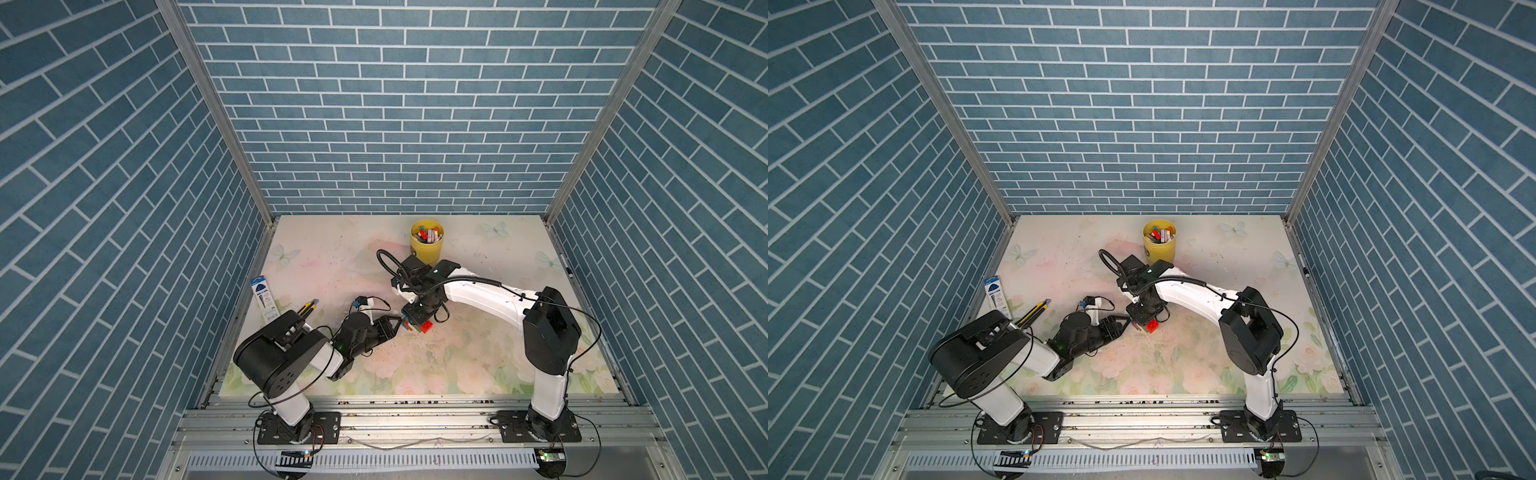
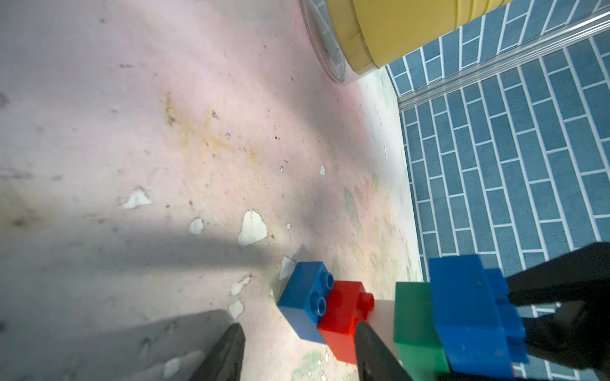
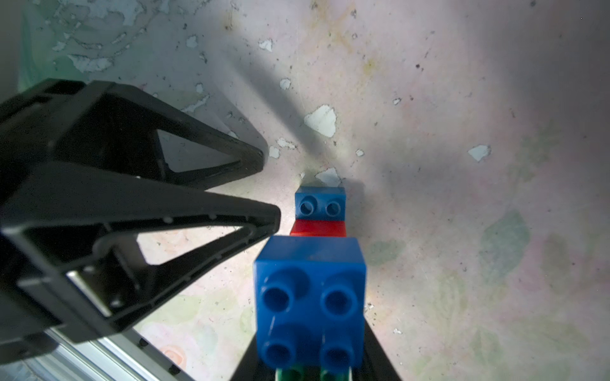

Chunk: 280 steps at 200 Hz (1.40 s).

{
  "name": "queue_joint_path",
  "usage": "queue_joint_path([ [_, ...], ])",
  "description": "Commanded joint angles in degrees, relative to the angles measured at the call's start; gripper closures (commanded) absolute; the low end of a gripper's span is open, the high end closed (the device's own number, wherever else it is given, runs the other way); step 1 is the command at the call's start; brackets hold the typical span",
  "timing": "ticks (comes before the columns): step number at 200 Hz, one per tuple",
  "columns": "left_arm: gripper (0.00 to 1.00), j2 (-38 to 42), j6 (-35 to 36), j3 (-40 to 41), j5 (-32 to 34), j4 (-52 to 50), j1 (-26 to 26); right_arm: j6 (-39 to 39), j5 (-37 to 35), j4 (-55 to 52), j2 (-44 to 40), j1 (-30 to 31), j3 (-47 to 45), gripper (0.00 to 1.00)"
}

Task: Assemble the letter y with lego
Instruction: Assemble the lego brick with the lego brick, then place the lego brick at the center of the board.

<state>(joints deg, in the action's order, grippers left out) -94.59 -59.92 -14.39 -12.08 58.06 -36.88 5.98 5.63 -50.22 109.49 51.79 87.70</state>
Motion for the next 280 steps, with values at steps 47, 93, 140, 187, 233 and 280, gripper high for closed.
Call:
queue_joint_path([
  [47, 0.42, 14.76, 4.01, 2.95, 4.78, -26.83, 1.59, 1.56, 9.19, 3.47, -5.53, -3.65, -3.32, 0.80],
  [93, 0.40, 31.83, 6.29, 3.60, 7.47, -42.53, 3.47, 2.77, 18.36, 8.49, -9.90, -6.75, -7.33, 0.80],
  [140, 0.37, 41.25, 6.13, 5.16, 7.30, -49.69, 5.23, 4.42, 29.78, 16.04, -11.36, -9.64, -12.56, 0.79],
  [187, 0.37, 42.54, 6.18, 4.25, 6.39, -50.88, 5.72, 6.76, 41.59, 25.47, -8.72, -13.17, -17.22, 0.78],
  [233, 0.37, 39.48, 6.13, 3.49, 5.33, -49.27, 5.83, 7.65, 48.84, 29.65, -2.90, -15.64, -18.53, 0.76],
  [280, 0.37, 37.09, 6.18, 2.59, 4.60, -48.11, 5.82, 7.03, 52.56, 30.74, 1.97, -17.14, -18.25, 0.73],
])
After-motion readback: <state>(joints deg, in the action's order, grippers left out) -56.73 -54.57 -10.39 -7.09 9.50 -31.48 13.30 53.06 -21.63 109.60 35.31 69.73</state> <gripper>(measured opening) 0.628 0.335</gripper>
